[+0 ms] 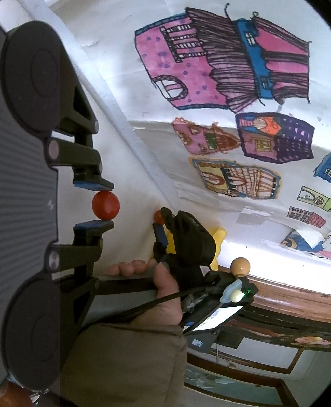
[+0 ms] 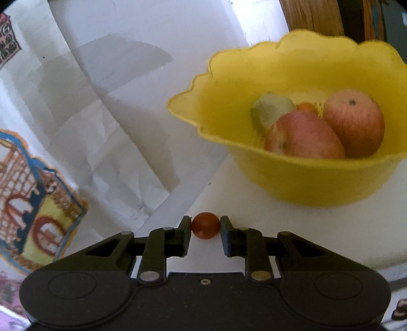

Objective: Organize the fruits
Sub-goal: 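Carry the cherry tomato over the steel tray with the left tool while the right tool carries its tomato there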

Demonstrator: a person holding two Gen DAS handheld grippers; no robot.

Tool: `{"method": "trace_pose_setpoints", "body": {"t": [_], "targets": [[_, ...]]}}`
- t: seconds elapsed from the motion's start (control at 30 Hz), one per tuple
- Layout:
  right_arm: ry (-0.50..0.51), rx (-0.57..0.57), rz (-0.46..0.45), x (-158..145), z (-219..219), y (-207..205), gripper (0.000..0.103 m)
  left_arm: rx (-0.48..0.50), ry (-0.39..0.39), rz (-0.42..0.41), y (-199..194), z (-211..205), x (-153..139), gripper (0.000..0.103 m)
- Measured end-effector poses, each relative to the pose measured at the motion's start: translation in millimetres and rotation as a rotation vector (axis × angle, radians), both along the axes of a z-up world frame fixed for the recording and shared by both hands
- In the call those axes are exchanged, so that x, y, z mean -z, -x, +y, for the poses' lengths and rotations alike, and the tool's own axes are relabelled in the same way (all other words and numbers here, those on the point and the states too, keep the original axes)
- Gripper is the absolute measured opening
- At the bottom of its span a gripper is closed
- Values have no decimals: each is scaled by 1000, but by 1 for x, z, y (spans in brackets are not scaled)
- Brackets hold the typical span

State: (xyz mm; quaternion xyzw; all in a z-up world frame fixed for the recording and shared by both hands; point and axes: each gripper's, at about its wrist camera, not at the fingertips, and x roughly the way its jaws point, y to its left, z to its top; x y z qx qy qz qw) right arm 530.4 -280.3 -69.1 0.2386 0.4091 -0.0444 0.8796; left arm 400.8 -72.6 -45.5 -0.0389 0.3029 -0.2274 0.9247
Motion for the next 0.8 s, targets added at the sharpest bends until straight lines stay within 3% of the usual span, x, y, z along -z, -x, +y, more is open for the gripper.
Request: {"method": "trace_pose_setpoints", "body": {"t": [0.3,0.57,0.8], "targets": [[-58,-123,-24,-51,-3,67,26,-11,1,-23,18,0,-16,27],[-67,-199,-103,-110,-23,161,26,13,11,-89,66,-16,-54,27],[-60,-199,-145,-141,-55,231,26,53,17,-126,116,-38,-78,27]]}}
